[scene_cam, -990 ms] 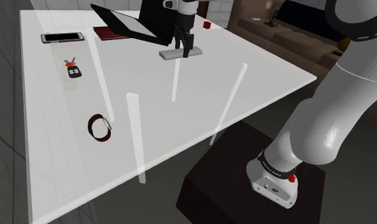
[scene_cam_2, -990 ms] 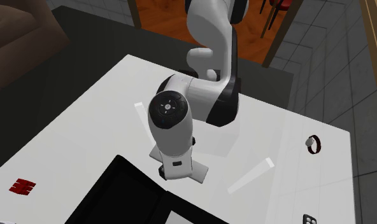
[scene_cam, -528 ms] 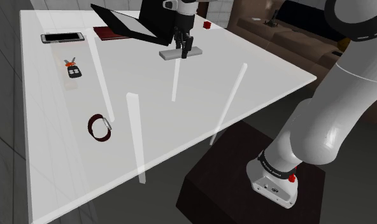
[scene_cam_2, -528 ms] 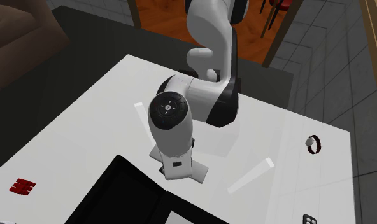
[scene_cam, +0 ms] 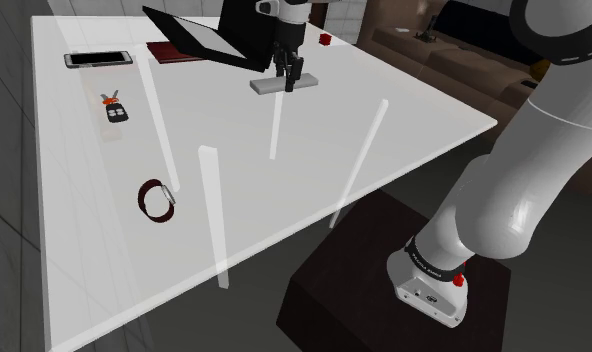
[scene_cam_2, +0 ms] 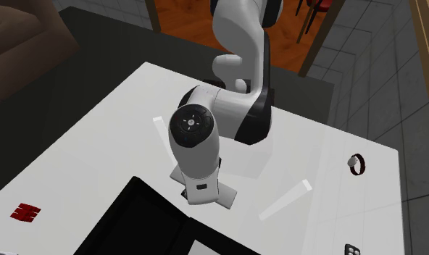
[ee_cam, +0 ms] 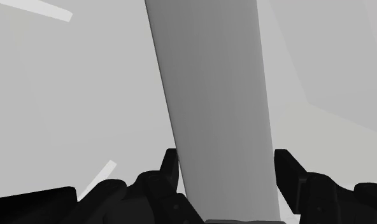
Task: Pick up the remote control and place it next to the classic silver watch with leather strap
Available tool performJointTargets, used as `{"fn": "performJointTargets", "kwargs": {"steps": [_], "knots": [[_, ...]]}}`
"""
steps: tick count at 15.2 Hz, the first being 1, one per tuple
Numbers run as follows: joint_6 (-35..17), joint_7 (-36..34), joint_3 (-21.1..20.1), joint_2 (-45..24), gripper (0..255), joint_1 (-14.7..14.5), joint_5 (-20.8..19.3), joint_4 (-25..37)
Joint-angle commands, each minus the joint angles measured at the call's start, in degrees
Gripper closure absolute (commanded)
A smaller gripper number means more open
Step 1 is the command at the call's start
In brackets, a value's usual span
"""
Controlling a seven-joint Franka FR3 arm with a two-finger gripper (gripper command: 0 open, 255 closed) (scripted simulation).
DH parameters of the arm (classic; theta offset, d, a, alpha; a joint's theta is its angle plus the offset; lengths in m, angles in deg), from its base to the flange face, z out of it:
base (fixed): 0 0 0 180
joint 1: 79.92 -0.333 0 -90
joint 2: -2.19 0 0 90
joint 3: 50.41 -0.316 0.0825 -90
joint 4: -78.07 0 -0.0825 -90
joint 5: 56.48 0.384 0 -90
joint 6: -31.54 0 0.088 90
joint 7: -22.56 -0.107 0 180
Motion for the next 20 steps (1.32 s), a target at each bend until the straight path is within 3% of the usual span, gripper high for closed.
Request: {"fn": "performJointTargets", "kwargs": {"steps": [1, 20], "knots": [[0.0, 0.0, 0.0, 0.0, 255, 0.0, 0.0, 0.0], [14.8, -0.1, 0.1, -0.3, 255, 0.2, 0.0, 15.0]]}}
